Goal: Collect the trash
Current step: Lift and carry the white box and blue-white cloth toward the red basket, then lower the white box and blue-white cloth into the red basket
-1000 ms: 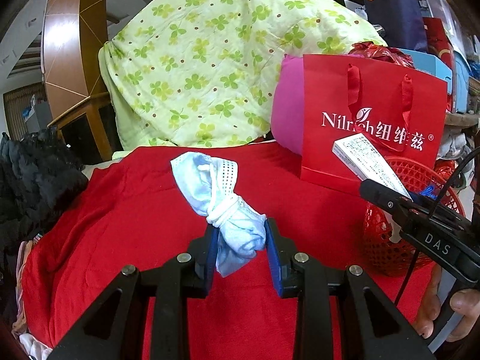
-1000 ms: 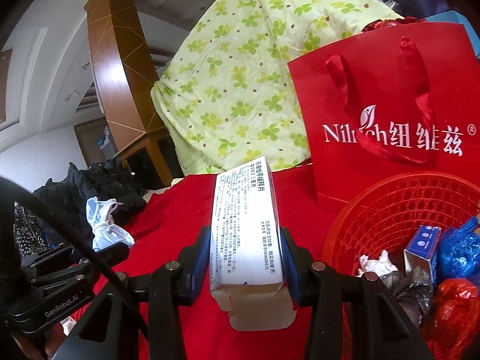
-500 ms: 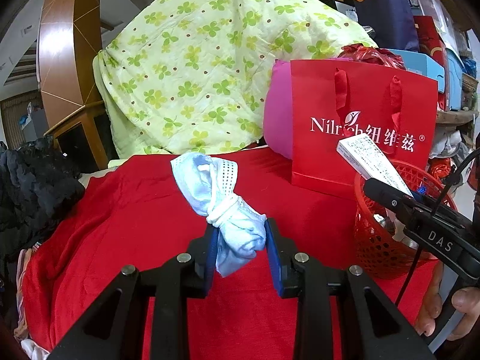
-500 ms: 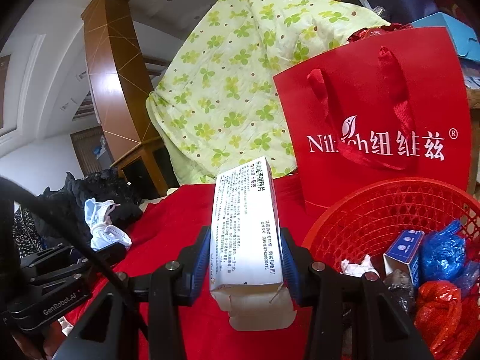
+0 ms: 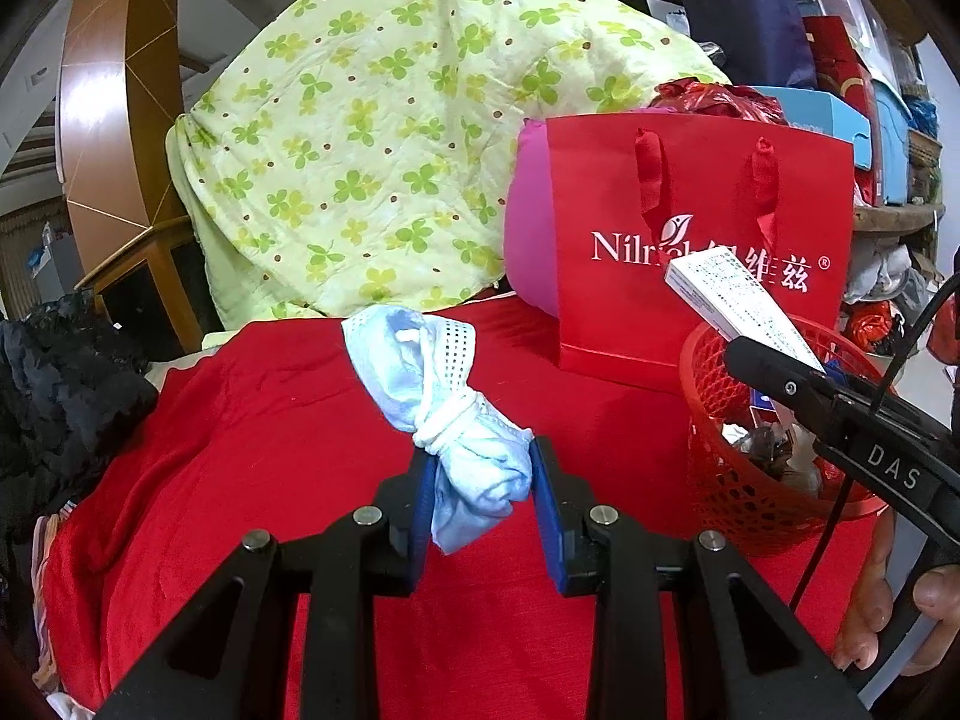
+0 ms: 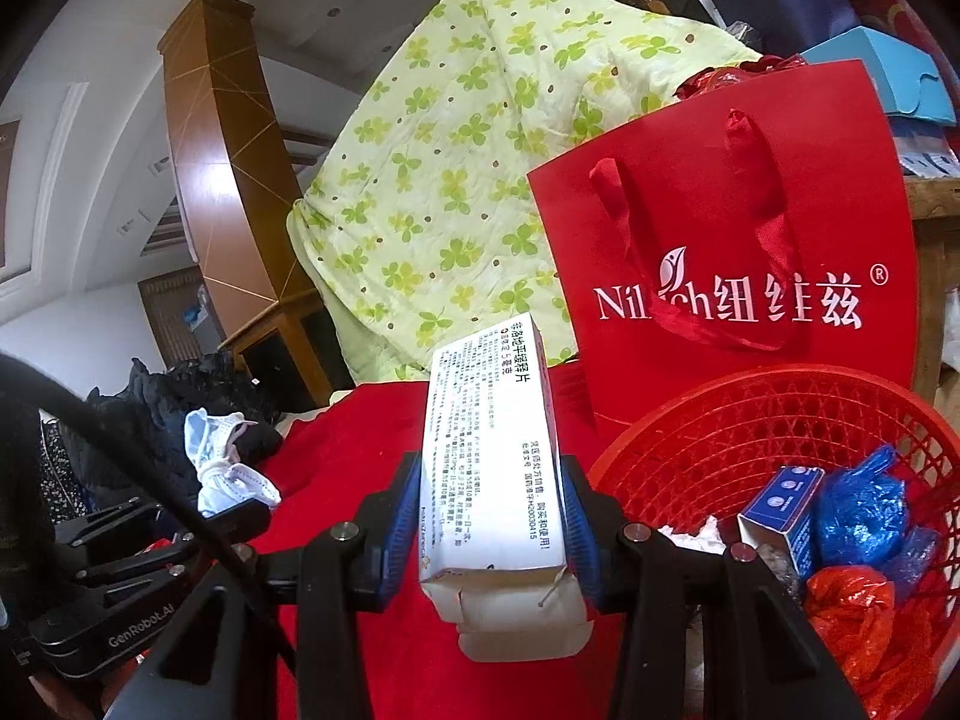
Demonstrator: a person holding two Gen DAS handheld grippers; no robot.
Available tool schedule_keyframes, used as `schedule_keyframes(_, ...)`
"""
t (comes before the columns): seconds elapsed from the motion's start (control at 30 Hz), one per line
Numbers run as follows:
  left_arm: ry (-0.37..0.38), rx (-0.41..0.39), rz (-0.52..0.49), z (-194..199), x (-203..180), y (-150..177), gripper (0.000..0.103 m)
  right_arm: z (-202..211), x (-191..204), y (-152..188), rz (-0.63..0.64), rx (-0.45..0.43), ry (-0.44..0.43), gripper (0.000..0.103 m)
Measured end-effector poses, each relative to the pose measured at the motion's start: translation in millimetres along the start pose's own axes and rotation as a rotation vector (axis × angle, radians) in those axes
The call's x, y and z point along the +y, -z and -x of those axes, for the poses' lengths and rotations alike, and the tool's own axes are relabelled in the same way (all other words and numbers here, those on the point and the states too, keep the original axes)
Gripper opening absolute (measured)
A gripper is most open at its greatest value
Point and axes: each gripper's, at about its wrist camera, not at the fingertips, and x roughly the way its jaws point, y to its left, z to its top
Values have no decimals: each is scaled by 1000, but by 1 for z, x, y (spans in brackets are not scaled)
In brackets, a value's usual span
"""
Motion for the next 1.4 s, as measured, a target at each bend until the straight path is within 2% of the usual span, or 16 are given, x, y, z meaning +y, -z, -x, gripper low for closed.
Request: schedule_keyframes(1.4, 68, 22, -91, -12, -51, -4, 33, 25, -29, -4, -57, -41, 53, 47)
